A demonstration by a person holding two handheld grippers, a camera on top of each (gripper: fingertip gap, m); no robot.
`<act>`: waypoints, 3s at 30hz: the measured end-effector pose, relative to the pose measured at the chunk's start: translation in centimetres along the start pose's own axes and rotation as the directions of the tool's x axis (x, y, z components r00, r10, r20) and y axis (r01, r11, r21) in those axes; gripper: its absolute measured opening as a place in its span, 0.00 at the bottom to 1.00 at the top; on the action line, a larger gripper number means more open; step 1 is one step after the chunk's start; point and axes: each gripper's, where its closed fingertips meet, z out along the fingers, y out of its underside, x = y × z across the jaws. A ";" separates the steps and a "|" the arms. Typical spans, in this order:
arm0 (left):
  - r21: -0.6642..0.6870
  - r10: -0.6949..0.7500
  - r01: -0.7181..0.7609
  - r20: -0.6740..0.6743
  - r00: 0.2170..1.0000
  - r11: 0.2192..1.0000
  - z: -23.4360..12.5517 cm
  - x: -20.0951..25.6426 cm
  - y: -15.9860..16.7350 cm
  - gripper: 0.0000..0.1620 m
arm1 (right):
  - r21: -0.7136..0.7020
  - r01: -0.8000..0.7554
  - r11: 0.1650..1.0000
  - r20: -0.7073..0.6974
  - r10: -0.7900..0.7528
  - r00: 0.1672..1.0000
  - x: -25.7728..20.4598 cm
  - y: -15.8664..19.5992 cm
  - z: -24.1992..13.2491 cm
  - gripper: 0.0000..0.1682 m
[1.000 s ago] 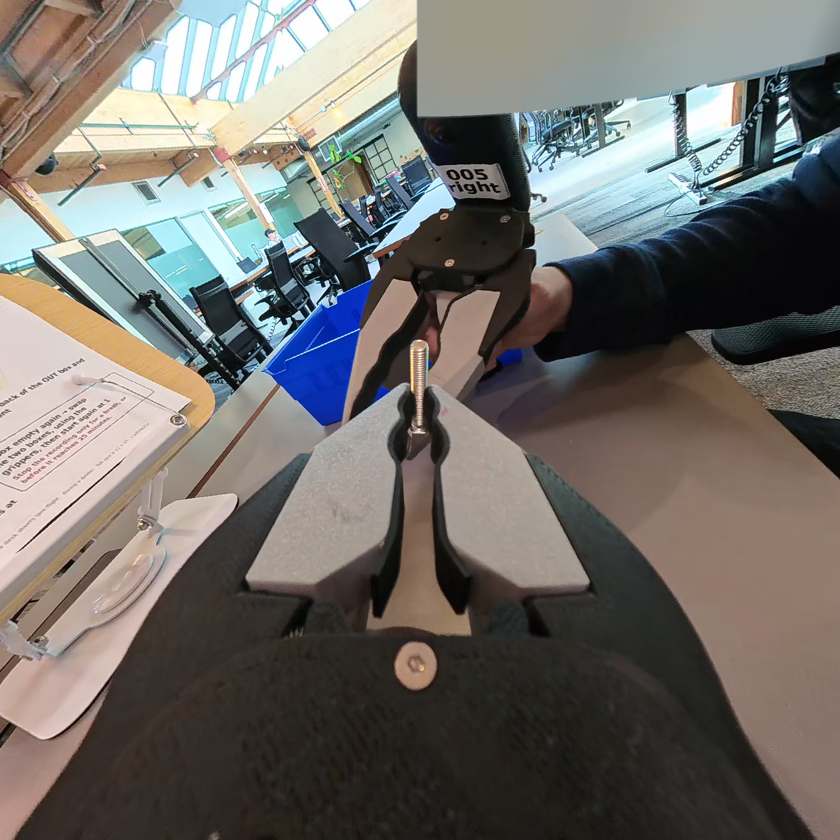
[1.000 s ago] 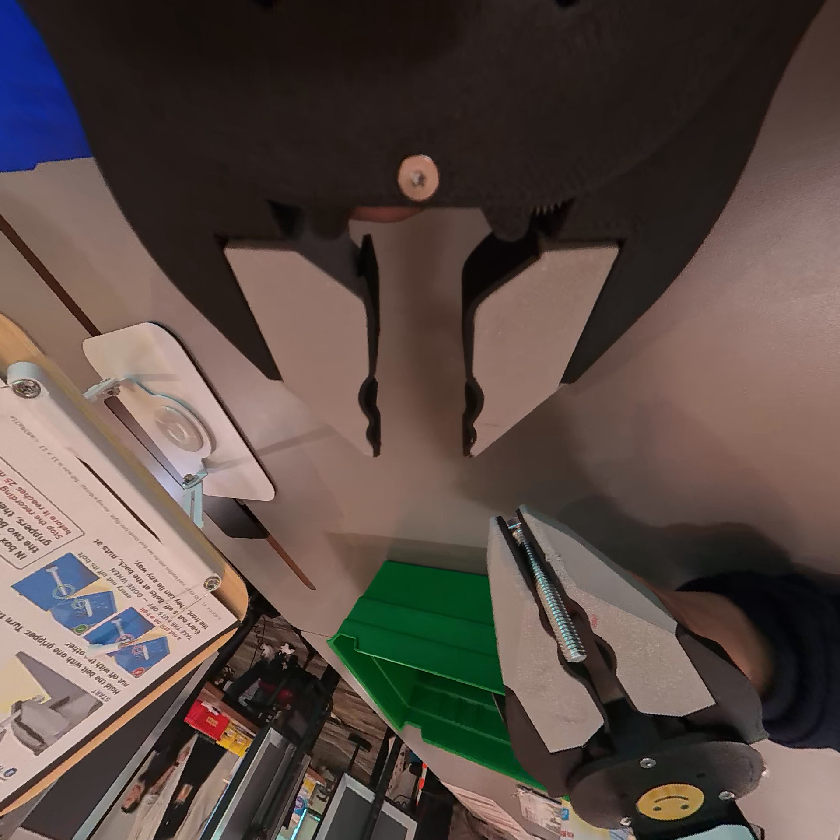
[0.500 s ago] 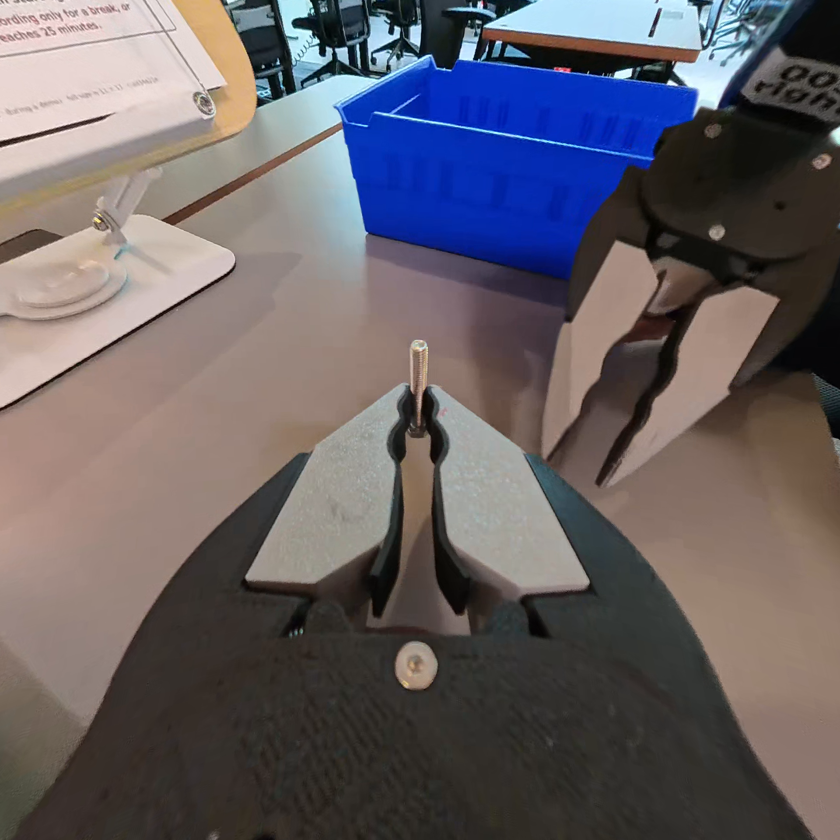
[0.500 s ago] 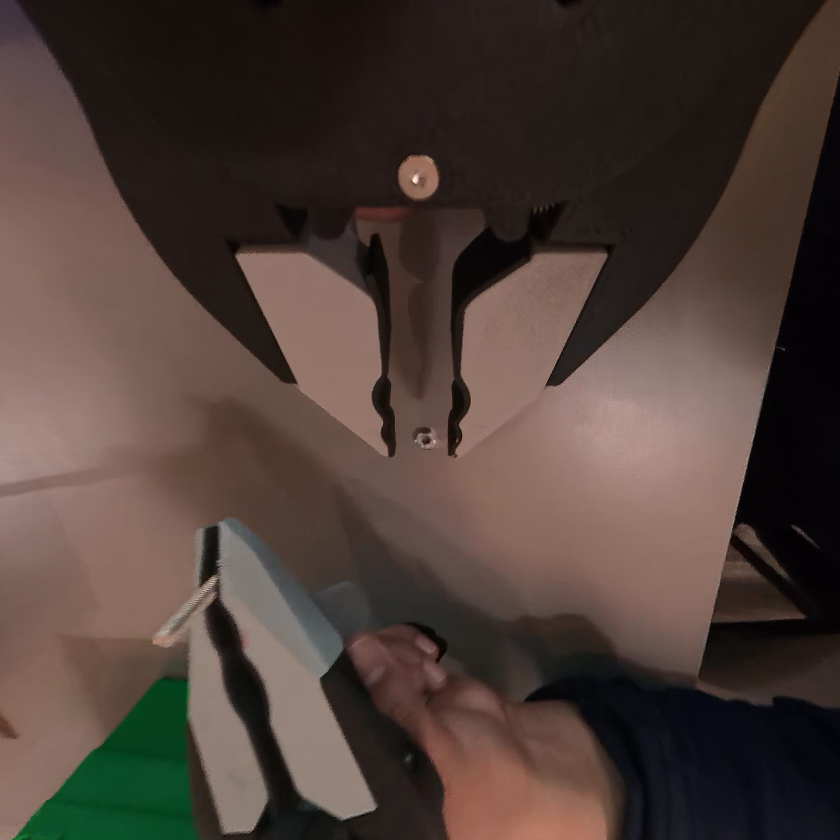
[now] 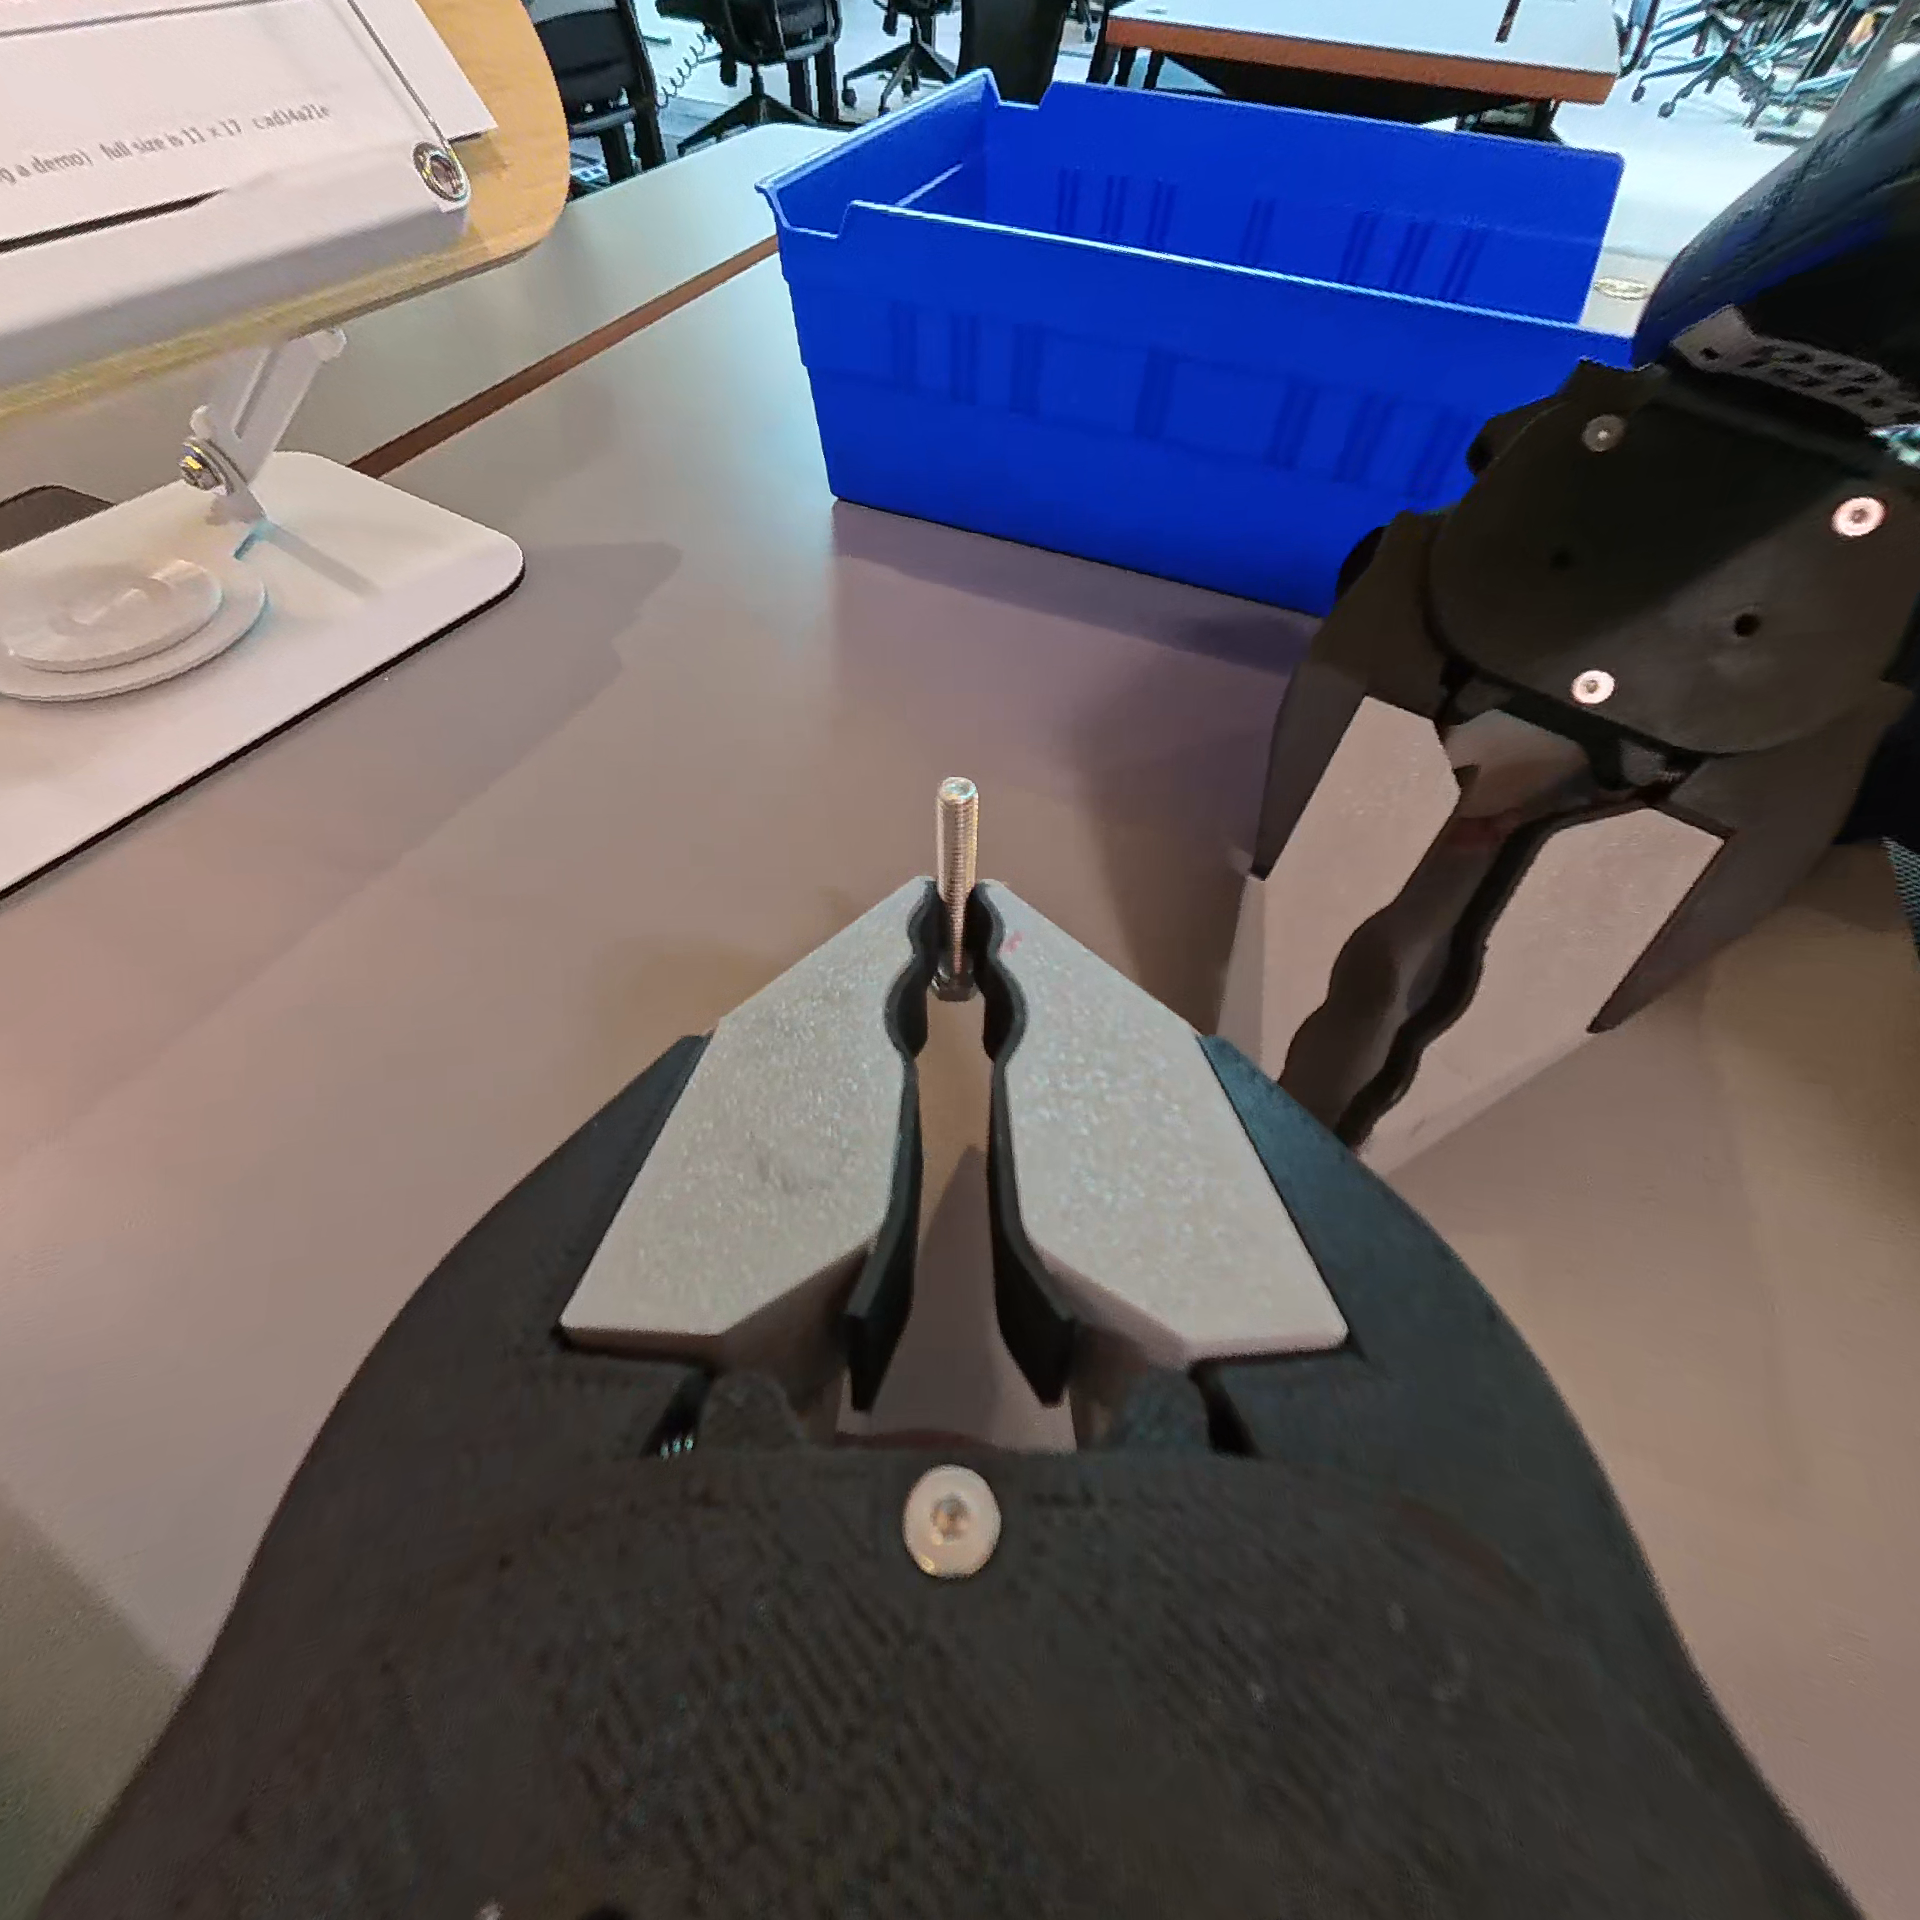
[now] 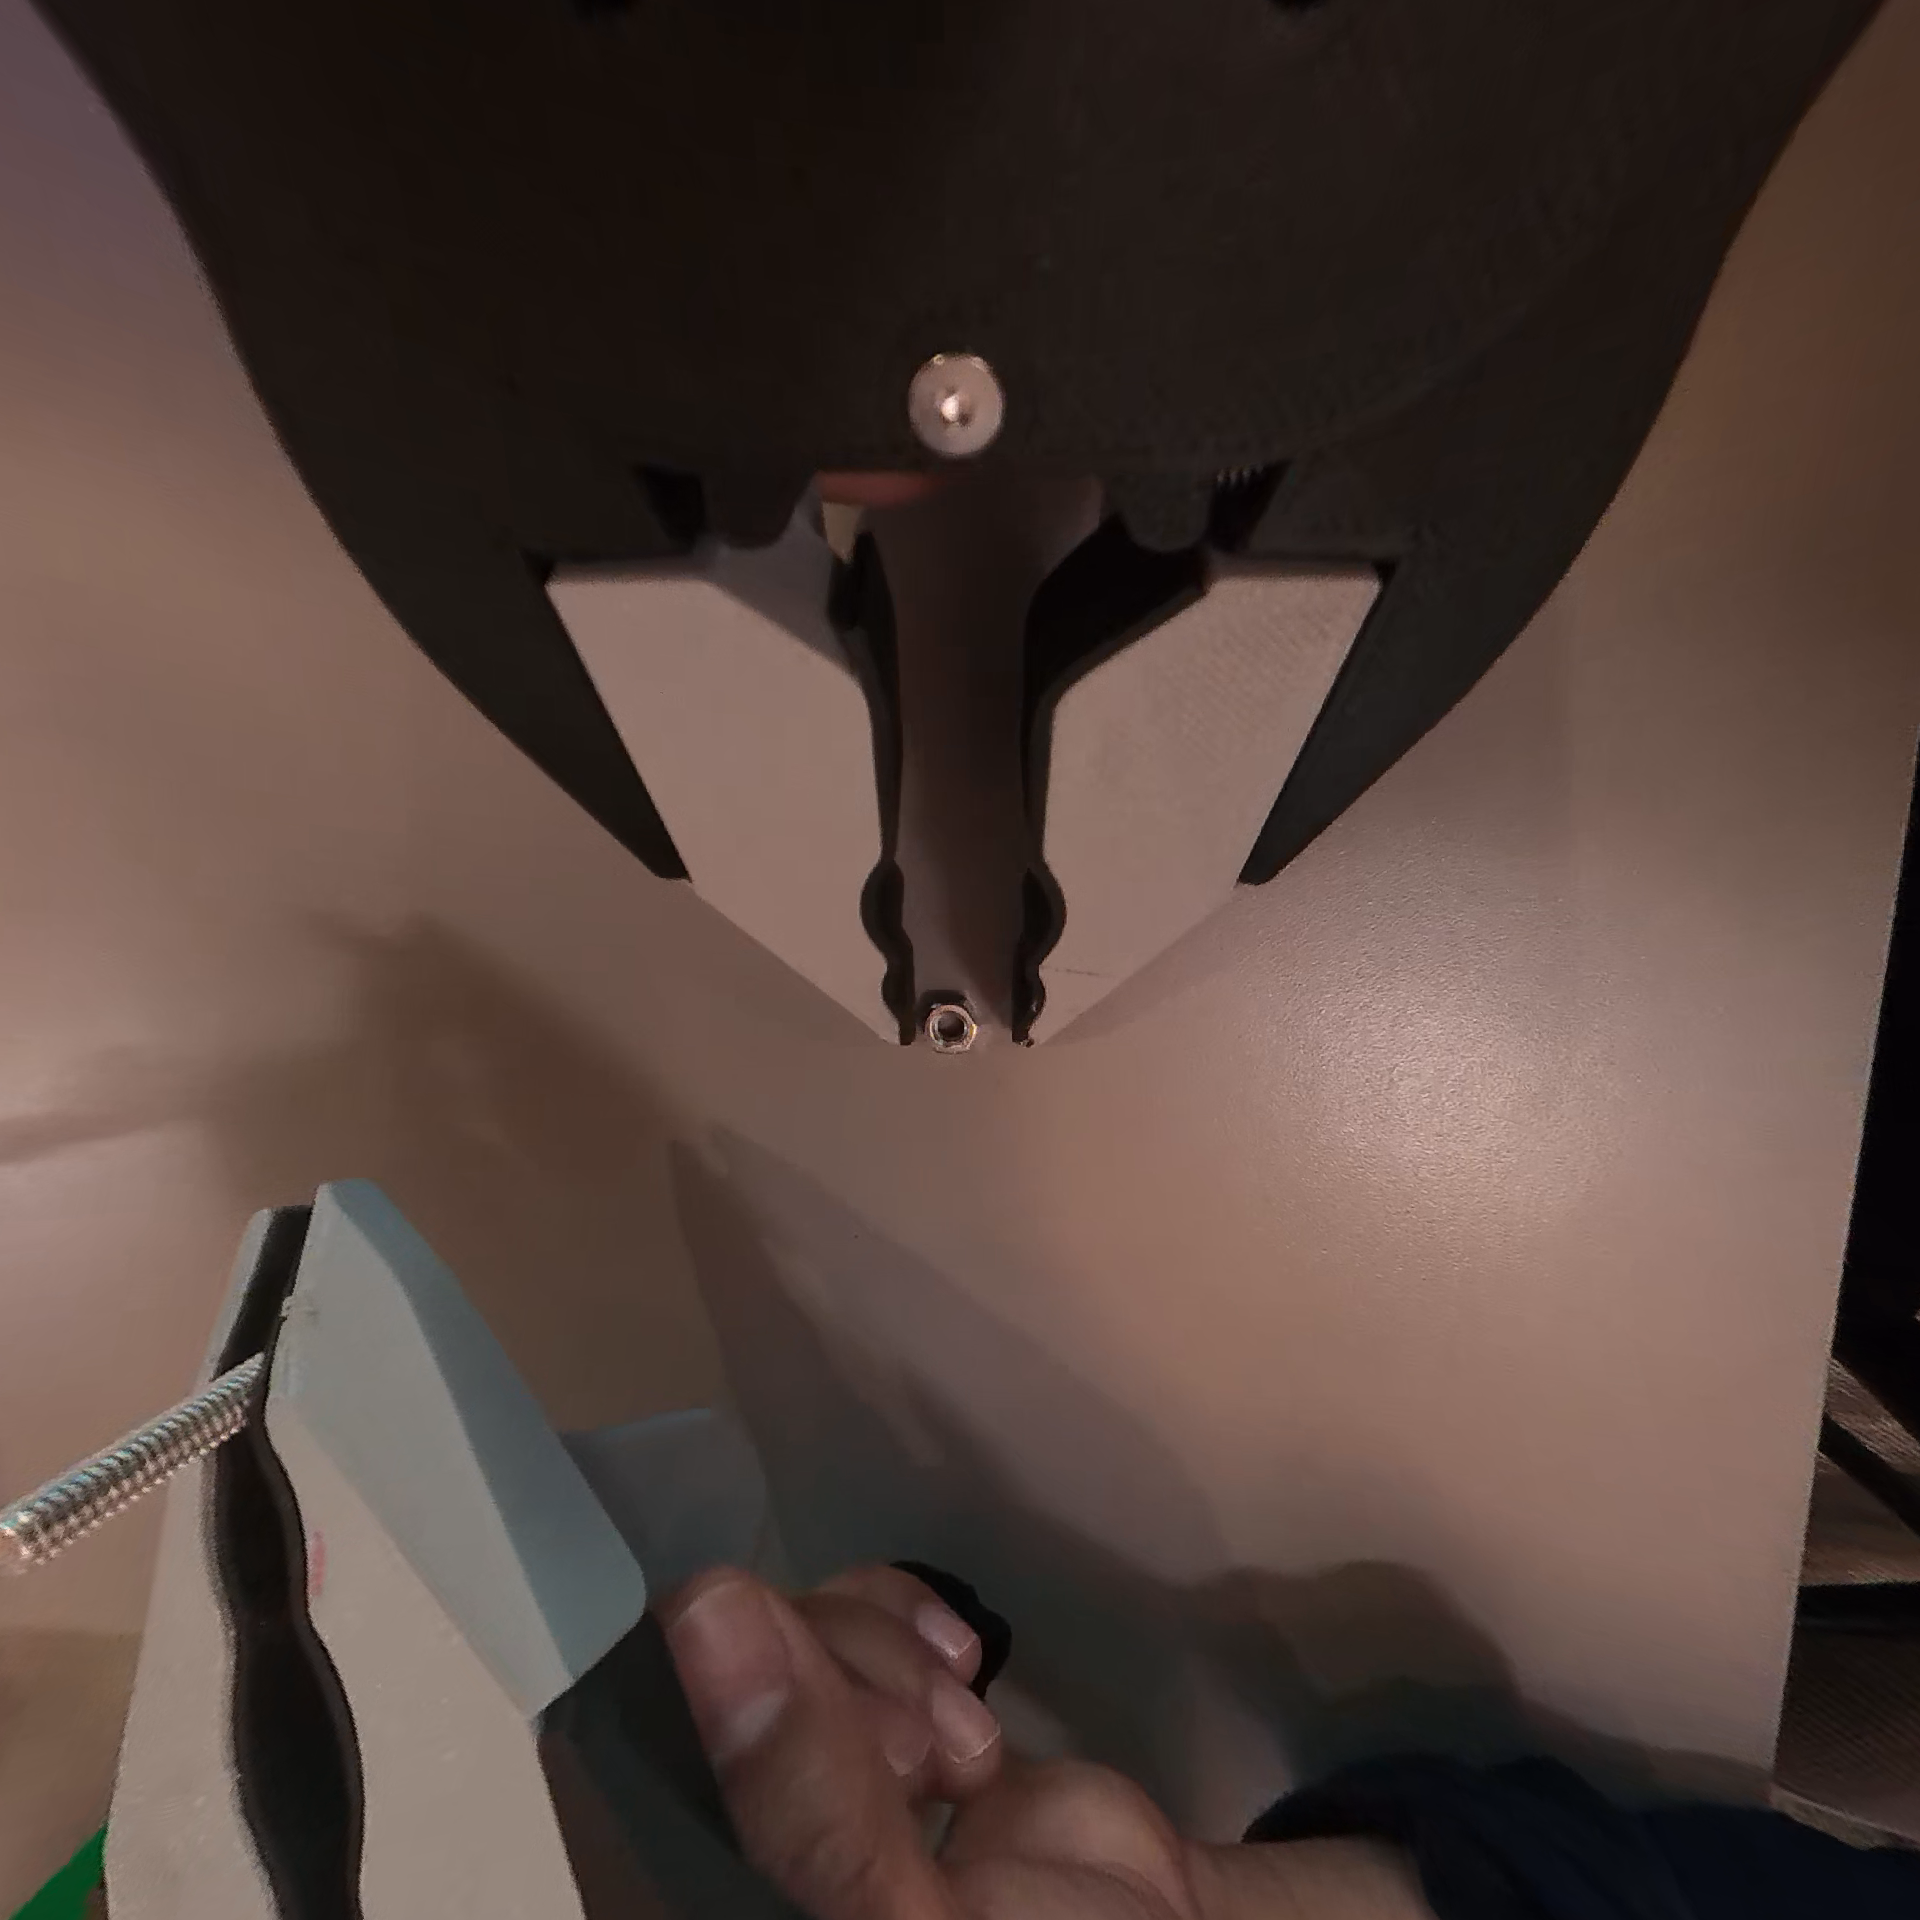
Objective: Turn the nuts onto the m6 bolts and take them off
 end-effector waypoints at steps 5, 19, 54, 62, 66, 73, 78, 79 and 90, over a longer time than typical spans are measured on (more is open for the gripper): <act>-0.011 -0.006 0.006 -0.001 1.000 1.000 0.0 0.0 0.2 0.02 | -0.002 -0.048 0.999 -0.003 0.048 0.999 0.2 0.0 0.1 0.07; -0.036 -0.023 0.024 0.005 1.000 0.999 0.2 -0.1 0.5 0.02 | 0.018 -0.260 0.965 -0.137 0.260 0.956 1.2 0.2 -0.1 0.11; -0.071 -0.035 0.029 -0.083 0.996 0.997 1.0 1.5 1.5 0.02 | 0.265 -0.352 0.898 -0.181 0.405 0.896 5.3 -2.5 -7.3 0.04; -0.039 -0.122 0.116 -0.223 0.967 0.992 1.0 4.0 0.6 0.02 | 0.273 -0.348 0.897 -0.113 0.389 0.914 5.4 -4.4 -8.7 0.04; -0.040 -0.158 0.154 -0.271 0.949 0.987 0.9 4.8 0.4 0.02 | 0.258 -0.344 0.903 -0.087 0.376 0.922 5.5 -5.2 -9.0 0.04; -0.021 -0.210 0.215 -0.324 0.922 0.976 0.5 5.2 -0.2 0.02 | 0.223 -0.344 0.912 -0.032 0.360 0.932 5.4 -6.1 -8.8 0.04; -0.031 -0.136 0.132 -0.253 0.958 0.991 0.8 4.7 0.2 0.02 | 0.160 -0.321 0.933 -0.048 0.333 0.942 5.5 -6.0 -8.3 0.04; -0.034 -0.125 0.120 -0.246 0.961 0.992 0.9 4.7 0.3 0.02 | 0.151 -0.317 0.936 -0.055 0.328 0.943 5.5 -5.9 -8.2 0.04; -0.041 -0.094 0.087 -0.219 0.971 0.995 1.1 4.6 0.5 0.02 | 0.081 -0.300 0.951 -0.077 0.306 0.949 5.6 -5.4 -7.1 0.04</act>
